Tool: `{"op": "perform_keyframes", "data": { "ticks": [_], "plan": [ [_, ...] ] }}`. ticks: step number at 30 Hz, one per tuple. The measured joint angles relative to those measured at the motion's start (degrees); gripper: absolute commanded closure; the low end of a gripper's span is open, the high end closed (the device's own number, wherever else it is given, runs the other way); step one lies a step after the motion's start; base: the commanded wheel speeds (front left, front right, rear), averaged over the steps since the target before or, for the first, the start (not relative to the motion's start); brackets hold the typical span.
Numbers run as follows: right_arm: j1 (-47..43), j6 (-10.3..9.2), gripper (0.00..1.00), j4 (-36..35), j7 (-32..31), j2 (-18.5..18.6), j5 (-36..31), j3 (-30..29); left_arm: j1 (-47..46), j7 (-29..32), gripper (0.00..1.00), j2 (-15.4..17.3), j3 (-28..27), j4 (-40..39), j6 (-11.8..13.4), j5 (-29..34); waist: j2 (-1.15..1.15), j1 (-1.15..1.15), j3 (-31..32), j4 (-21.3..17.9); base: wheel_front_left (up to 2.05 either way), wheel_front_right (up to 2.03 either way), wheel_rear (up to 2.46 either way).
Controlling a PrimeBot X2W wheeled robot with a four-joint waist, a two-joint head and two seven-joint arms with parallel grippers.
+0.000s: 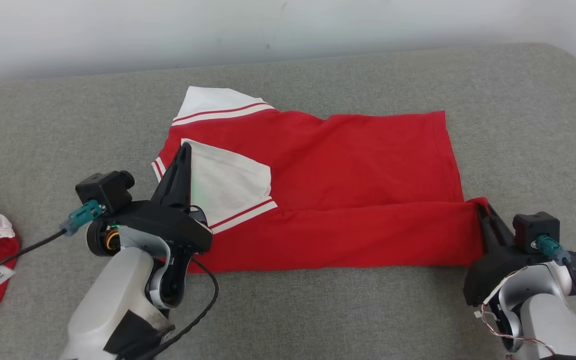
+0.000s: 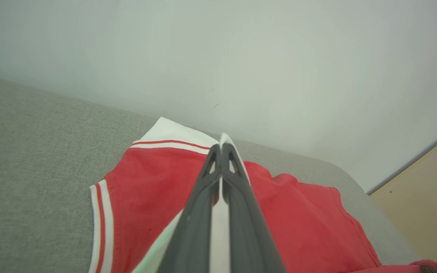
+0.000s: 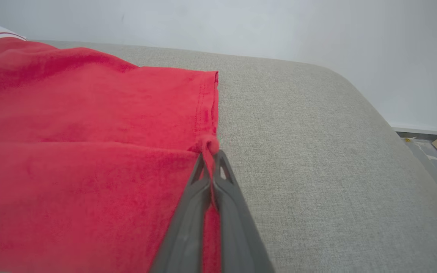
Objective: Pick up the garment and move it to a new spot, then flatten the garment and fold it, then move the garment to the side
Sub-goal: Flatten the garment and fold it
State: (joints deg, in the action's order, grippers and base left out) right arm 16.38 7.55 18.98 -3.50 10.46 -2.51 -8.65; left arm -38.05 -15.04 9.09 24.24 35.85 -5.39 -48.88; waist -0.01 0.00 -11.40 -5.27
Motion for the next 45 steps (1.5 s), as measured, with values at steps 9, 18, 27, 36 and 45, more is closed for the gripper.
{"op": "perform_keyframes", "data": {
  "ticks": [9, 18, 27, 36, 45],
  "plan": [
    [2.59, 0.00, 0.00, 4.19, -0.51, -2.47, -0.57, -1.83, -4.39, 0.00, 0.00, -0.53, 1.38, 7.33, 1.88, 4.22, 0.00, 0.00, 0.25, -0.62, 0.00, 0.00, 0.00],
    [-0.33, 0.00, 0.00, 1.43, -5.50, -4.02, 0.08, -6.37, -0.69, 0.01, 0.00, 1.30, 3.22, 8.36, 6.32, 13.83, 0.00, 0.00, 3.39, 0.24, 0.00, 0.00, 0.00],
    [-8.42, 0.00, 0.00, -9.43, -13.83, -5.70, 0.43, -9.34, 7.92, 6.71, 0.00, 4.71, 6.84, 8.39, 11.32, 16.62, 0.01, 0.02, 7.20, 1.21, 0.00, 0.00, 0.00],
    [-10.55, 0.00, 0.00, -13.43, -16.58, -7.03, 1.01, -8.59, 11.25, 9.92, 0.00, 4.97, 5.69, 7.45, 14.50, 14.40, 0.01, 0.02, 6.37, 0.78, 0.00, 0.00, 0.00],
    [-9.89, 0.00, 0.00, -13.35, -17.24, -7.40, 1.83, -7.31, 9.46, 16.19, 0.44, 3.94, 6.33, 9.66, 13.89, 12.96, 0.01, 0.01, 3.86, -0.42, 0.00, 0.00, 0.00]
  ]
}}
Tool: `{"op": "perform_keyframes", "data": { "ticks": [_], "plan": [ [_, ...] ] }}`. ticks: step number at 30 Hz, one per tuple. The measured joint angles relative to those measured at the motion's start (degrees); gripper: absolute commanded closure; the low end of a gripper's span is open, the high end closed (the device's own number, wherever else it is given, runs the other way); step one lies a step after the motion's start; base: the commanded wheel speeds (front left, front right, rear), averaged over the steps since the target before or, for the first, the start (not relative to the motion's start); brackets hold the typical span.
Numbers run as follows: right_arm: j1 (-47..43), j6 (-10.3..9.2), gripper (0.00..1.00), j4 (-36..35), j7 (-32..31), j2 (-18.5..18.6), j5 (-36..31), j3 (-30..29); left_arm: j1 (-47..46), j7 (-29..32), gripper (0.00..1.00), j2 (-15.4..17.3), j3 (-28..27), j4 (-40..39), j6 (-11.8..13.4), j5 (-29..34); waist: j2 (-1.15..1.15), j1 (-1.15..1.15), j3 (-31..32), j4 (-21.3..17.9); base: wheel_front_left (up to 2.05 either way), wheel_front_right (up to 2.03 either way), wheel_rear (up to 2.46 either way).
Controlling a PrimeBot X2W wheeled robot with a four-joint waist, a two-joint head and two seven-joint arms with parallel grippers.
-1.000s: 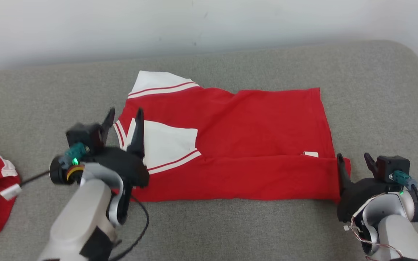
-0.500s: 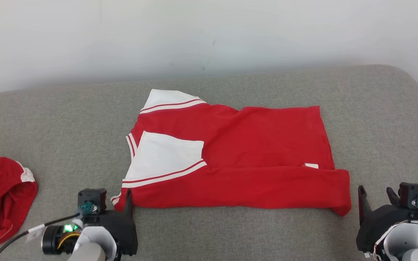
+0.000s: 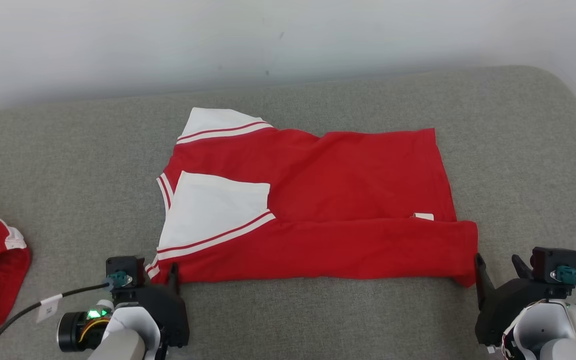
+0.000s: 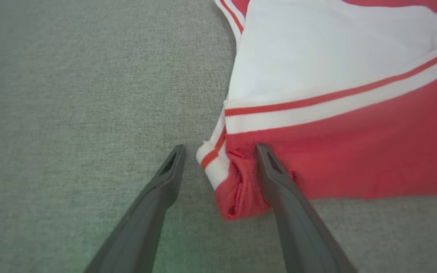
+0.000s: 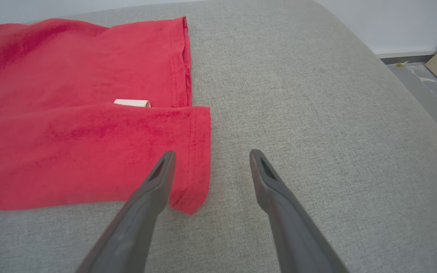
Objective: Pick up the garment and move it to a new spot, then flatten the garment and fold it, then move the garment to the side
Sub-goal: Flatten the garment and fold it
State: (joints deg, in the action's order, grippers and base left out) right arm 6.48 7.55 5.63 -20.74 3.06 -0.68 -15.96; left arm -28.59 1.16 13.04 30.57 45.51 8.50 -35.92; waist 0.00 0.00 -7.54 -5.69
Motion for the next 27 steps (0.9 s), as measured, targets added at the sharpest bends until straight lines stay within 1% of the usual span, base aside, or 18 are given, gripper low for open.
{"op": "perform_keyframes", "data": {
  "ticks": [1, 2, 6, 11, 18, 21, 27],
  "plan": [
    [-0.01, 0.00, 0.00, 0.09, -0.35, 0.00, -0.08, -0.19, -0.16, 0.40, 0.55, 0.08, 0.11, -0.01, -0.34, -0.01, 0.00, 0.00, -0.32, -0.07, 0.00, 0.00, 0.00],
    [-0.02, 0.00, 0.00, 0.26, -0.64, 0.00, -0.07, -0.36, -0.30, 0.78, 1.00, 0.09, 0.15, -0.03, -0.44, -0.10, 0.00, 0.00, -0.63, -0.12, 0.00, 0.00, 0.00],
    [-0.01, 0.00, 0.00, 0.44, -2.02, 0.00, -0.02, -1.11, -0.42, 0.79, 1.00, 0.10, 0.13, -1.29, -0.11, -0.48, 0.00, 0.00, -1.99, -0.13, 0.00, 0.00, 0.00],
    [0.38, 0.00, 0.00, 1.99, -3.52, -0.02, 0.99, -1.24, 1.19, -1.24, 1.00, 0.18, -0.74, -3.86, 0.67, -1.55, 0.00, 0.00, -2.98, 0.23, 0.00, 0.00, 0.00],
    [2.19, 0.00, 0.00, 4.89, -5.67, -0.04, 0.67, -1.04, 3.93, -2.53, 1.00, -0.09, -1.07, -7.24, 2.65, -2.00, 0.00, 0.00, -3.29, 1.01, 0.00, 0.00, 0.00],
    [3.65, 0.00, 0.00, 6.76, -6.50, -0.05, 1.34, -0.77, 4.27, -2.34, 1.00, -0.07, -0.92, -8.12, 3.10, -2.00, 0.00, 0.00, -3.46, 1.31, 0.00, 0.00, 0.00],
    [6.35, 0.00, 0.00, 10.12, -7.51, -0.02, 1.43, -0.46, 4.42, -1.89, 1.00, 0.05, -0.53, -9.15, 3.16, -2.07, 0.00, -0.01, -3.68, 2.00, 0.00, 0.00, 0.00]
  ]
}}
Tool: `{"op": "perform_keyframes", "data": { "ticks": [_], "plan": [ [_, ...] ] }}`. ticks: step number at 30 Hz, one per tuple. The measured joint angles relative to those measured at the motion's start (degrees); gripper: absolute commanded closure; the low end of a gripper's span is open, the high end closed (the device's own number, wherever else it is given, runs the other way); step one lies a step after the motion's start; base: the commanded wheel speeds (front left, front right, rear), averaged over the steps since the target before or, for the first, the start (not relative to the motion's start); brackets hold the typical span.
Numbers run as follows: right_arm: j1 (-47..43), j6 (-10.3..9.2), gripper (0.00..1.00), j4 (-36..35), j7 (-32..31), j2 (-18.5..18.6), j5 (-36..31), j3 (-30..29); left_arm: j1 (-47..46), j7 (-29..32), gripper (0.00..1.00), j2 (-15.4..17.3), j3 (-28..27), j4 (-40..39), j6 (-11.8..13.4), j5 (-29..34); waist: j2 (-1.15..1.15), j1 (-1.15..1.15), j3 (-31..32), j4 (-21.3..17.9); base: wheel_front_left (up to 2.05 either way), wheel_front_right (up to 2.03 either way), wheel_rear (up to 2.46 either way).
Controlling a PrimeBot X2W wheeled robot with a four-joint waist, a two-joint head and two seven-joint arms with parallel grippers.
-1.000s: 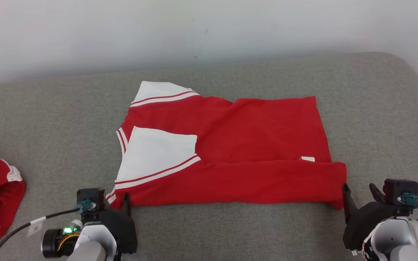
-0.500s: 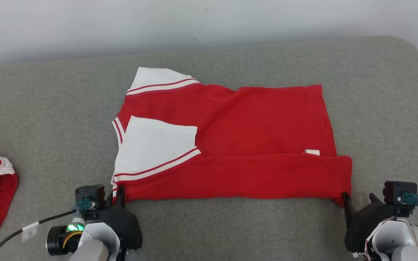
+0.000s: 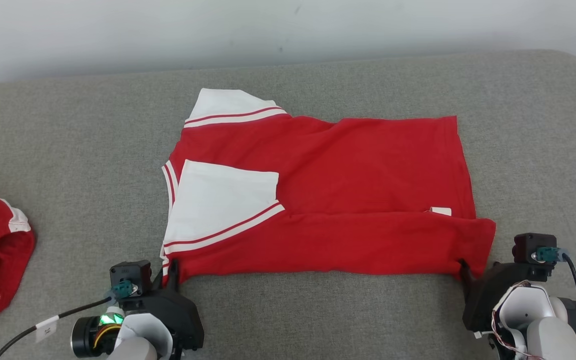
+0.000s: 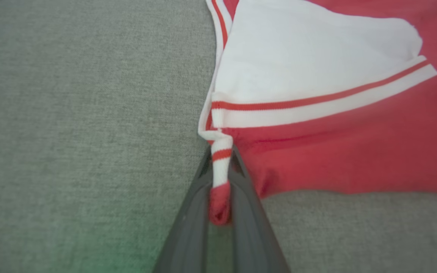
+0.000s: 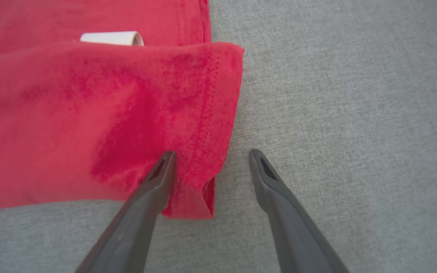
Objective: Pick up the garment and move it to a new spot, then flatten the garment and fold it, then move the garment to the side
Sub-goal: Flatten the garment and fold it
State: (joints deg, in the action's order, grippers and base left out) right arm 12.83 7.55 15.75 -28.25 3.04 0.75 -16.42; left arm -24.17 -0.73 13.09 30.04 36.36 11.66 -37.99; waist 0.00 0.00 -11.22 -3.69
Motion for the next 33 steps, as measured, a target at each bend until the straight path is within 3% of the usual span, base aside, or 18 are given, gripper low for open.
{"op": "perform_keyframes", "data": {
  "ticks": [3, 4, 6, 17, 26, 33],
  "plan": [
    [0.93, -0.01, 0.00, 1.58, -1.19, 0.09, 0.01, 1.00, 0.07, 0.33, 1.00, 0.04, 0.23, -0.27, 0.10, 0.00, 0.00, 0.00, 0.06, 0.16, 0.00, 0.00, 0.00],
    [1.13, -0.01, 0.52, 1.82, -1.51, 0.11, 0.01, 1.16, 0.13, 0.55, 1.00, 0.03, 0.34, -0.27, 0.09, -0.07, 0.00, 0.00, 0.12, 0.20, 0.00, 0.00, 0.00],
    [1.14, 0.00, 1.00, 2.21, -1.86, 0.12, 0.01, 1.66, 0.36, 0.92, 1.00, 0.00, 0.44, -0.23, -0.03, -0.32, 0.00, 0.00, 0.38, 0.30, 0.00, 0.00, 0.00],
    [-2.85, 0.00, 1.00, -1.45, -1.97, -0.08, 0.71, -1.43, 7.21, 1.89, 1.00, 0.00, 0.43, -2.29, -0.49, -3.14, 0.00, 0.00, 4.80, 0.25, 0.00, 0.00, 0.00],
    [-11.28, 0.00, 1.00, -9.47, -6.15, -0.13, 2.25, -3.72, 17.63, 4.61, 1.00, 2.11, 1.43, -12.60, 3.28, -3.94, 0.00, 0.01, 9.12, 0.19, 0.00, 0.00, 0.00],
    [-14.54, 0.00, 0.97, -9.88, -7.03, -0.15, 4.10, -3.04, 21.59, 6.99, 1.00, 3.64, 1.66, -17.74, 6.17, -4.11, 0.00, 0.01, 9.55, -0.24, 0.00, 0.00, 0.00]
  ]
}}
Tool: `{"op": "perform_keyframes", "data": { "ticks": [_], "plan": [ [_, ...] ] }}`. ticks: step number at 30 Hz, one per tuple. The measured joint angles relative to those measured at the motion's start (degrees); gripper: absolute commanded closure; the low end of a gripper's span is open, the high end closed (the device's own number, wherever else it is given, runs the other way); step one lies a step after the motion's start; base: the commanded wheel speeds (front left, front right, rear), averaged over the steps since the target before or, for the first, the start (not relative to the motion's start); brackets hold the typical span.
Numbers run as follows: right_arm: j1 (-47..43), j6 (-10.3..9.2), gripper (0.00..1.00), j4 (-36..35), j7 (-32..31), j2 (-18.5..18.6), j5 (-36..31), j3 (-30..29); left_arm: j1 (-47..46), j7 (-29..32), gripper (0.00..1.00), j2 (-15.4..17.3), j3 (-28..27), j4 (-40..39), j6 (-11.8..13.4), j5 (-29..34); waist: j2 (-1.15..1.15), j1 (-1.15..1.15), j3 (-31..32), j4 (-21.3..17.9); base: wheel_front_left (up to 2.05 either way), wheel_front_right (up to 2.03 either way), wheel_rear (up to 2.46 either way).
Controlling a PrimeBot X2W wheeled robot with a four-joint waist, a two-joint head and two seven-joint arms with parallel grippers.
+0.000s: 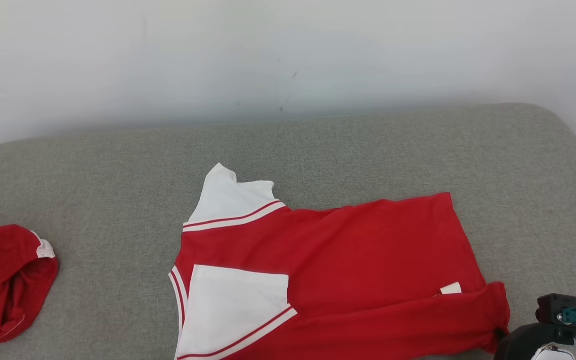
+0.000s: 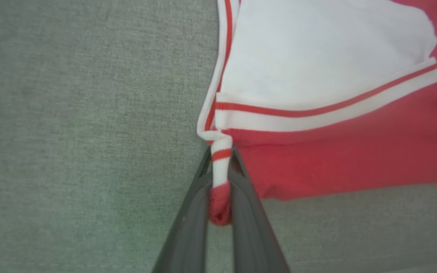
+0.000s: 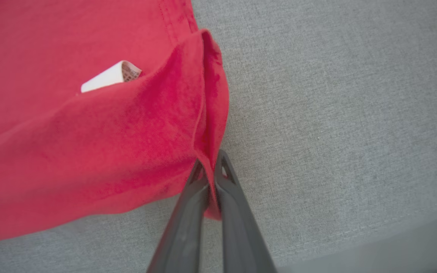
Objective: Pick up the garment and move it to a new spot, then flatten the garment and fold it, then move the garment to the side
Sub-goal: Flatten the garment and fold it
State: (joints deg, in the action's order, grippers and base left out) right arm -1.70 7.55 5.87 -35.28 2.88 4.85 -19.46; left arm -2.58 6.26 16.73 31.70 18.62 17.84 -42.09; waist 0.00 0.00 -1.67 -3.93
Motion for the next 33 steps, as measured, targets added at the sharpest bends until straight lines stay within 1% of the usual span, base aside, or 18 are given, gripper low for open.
{"op": "perform_keyframes", "data": {
  "ticks": [1, 2, 3, 4, 9, 14, 17, 20, 23, 26, 29, 31, 33],
  "plan": [
    [-0.16, 0.00, 0.64, 0.05, 0.15, 0.02, 0.18, 0.02, 0.37, 0.24, 1.00, 0.10, 0.00, -0.57, 0.43, -0.12, 0.00, 0.00, 0.04, 0.01, 0.00, 0.00, 0.00],
    [-0.42, 0.00, 0.40, 0.18, 0.23, 0.03, 0.20, 0.03, 0.63, 0.33, 0.69, 0.22, -0.04, -1.01, 0.89, -0.12, 0.00, 0.00, 0.10, 0.01, 0.00, 0.00, 0.00],
    [-0.72, 0.00, 0.00, 0.31, 0.22, 0.04, 0.35, 0.11, 0.94, 0.31, 0.23, 0.37, -0.10, -1.48, 1.20, -0.11, 0.00, 0.00, 0.22, 0.02, 0.00, 0.00, 0.00],
    [-1.02, 0.00, 0.00, 0.42, 0.23, 0.00, 0.73, 0.10, 1.22, 0.32, 0.00, 0.62, 0.01, -1.74, 1.35, 0.01, 0.00, 0.00, 0.35, 0.02, 0.00, 0.00, 0.00],
    [-1.33, 0.00, 0.00, -0.16, 1.12, 0.05, 0.65, -0.88, 2.74, 1.04, 0.00, 1.89, -0.07, -3.22, 2.97, 0.21, 0.00, 0.00, 0.80, -0.30, 0.00, 0.00, 0.00],
    [-0.44, 0.00, 0.00, -2.37, 1.54, 0.03, -0.38, -1.64, 3.14, 0.89, 0.00, 3.46, -1.59, -5.91, 4.74, 0.32, 0.00, 0.00, 0.60, -0.72, 0.00, 0.00, 0.00],
    [1.60, 0.00, 0.00, -3.78, 1.44, 0.05, -1.03, -1.59, 2.32, 0.83, 0.00, 4.49, -2.60, -7.82, 5.34, 0.43, 0.00, 0.00, -0.03, -0.83, 0.00, 0.00, 0.00],
    [4.23, 0.00, 0.00, -4.72, 0.90, 0.04, -2.21, -0.88, -0.50, 1.05, 0.00, 5.59, -3.37, -9.16, 5.27, 0.78, 0.00, 0.00, -0.90, -0.85, 0.00, 0.00, 0.00],
    [7.32, 0.00, 0.00, -5.21, 0.10, 0.05, -3.46, 0.04, -4.61, 2.00, 0.00, 6.55, -3.54, -9.72, 4.70, 1.63, 0.00, 0.00, -2.03, -0.83, 0.00, 0.00, 0.00],
    [11.05, 0.00, 0.00, -4.64, -0.57, 0.07, -4.93, 0.90, -9.84, 2.49, 0.00, 6.56, -4.48, -9.16, 3.26, 1.48, 0.00, 0.00, -3.43, -0.77, 0.00, 0.00, 0.00],
    [15.50, 0.00, 0.00, -2.76, -1.57, 0.70, -5.60, 2.21, -14.99, 4.43, 0.00, 6.58, -4.55, -6.98, 1.70, 1.31, 0.00, -0.01, -5.01, -0.78, 0.00, 0.00, 0.00],
    [19.03, 0.00, 0.00, -0.94, -2.15, 1.74, -5.91, 3.21, -18.88, 6.80, 0.00, 6.59, -4.33, -5.04, -0.31, 0.54, -0.01, 0.00, -6.19, -0.89, 0.00, 0.00, 0.00],
    [22.54, 0.00, 0.00, 0.87, -2.66, 2.92, -6.04, 4.30, -23.81, 7.39, 0.00, 6.27, -4.64, -3.46, -1.90, 0.10, 0.00, -0.01, -7.45, -1.03, 0.00, 0.00, 0.00]
  ]
}}
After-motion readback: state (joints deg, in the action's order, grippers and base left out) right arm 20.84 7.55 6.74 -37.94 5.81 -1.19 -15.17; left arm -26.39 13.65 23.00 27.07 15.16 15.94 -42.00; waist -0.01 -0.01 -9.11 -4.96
